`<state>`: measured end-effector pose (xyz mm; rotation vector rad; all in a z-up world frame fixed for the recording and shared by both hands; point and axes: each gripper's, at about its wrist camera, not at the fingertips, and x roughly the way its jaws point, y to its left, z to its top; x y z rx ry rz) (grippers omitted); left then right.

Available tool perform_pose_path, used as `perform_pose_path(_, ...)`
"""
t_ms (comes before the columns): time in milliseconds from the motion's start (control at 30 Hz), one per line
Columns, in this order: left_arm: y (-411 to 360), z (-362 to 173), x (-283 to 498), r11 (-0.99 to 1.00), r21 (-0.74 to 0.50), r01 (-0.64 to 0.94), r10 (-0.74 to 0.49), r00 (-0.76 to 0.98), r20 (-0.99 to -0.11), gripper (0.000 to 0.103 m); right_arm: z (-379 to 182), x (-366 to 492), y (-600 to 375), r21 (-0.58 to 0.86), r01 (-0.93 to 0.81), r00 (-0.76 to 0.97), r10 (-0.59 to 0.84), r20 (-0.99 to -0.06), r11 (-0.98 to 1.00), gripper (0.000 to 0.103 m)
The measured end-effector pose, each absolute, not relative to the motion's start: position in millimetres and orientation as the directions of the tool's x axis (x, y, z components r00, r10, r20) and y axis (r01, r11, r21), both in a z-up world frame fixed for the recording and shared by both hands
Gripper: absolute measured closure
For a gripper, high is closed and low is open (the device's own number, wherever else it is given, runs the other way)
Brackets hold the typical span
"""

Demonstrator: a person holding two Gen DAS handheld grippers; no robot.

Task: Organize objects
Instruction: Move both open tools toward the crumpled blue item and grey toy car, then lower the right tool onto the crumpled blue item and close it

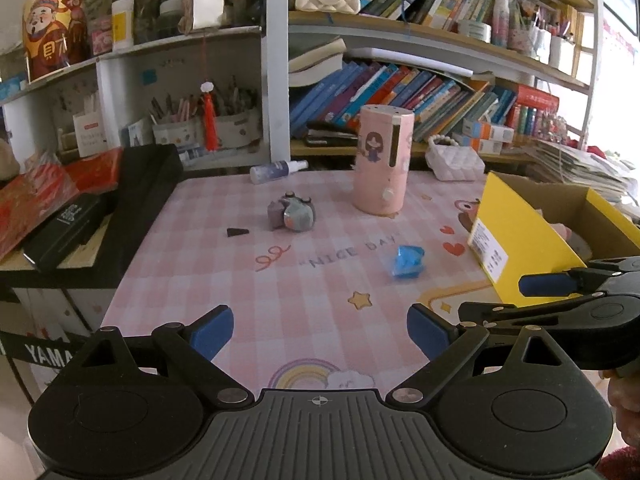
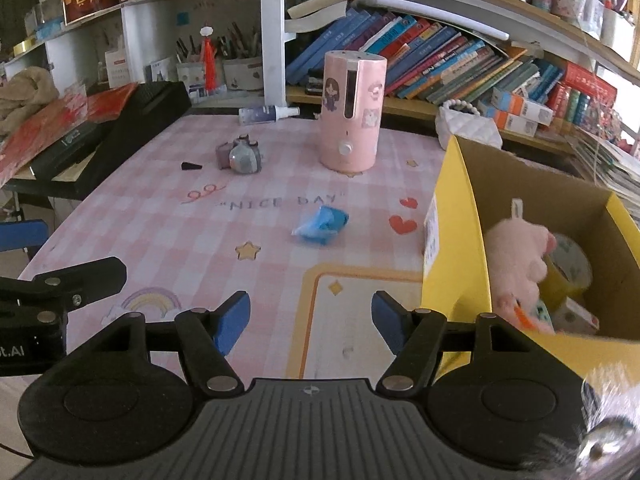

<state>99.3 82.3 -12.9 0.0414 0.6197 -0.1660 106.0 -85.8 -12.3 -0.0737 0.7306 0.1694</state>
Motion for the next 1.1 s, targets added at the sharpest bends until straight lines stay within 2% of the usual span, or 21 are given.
perform_pose_path(1100, 73.8, -21.8, 188.6, 0.997, 0.029, 0.078, -0.046, 0.805, -0.592, 0.008, -9.4, 221.8, -88.6, 0.082, -0.217, 0.714, 0.215, -0.666, 0.973, 0.039)
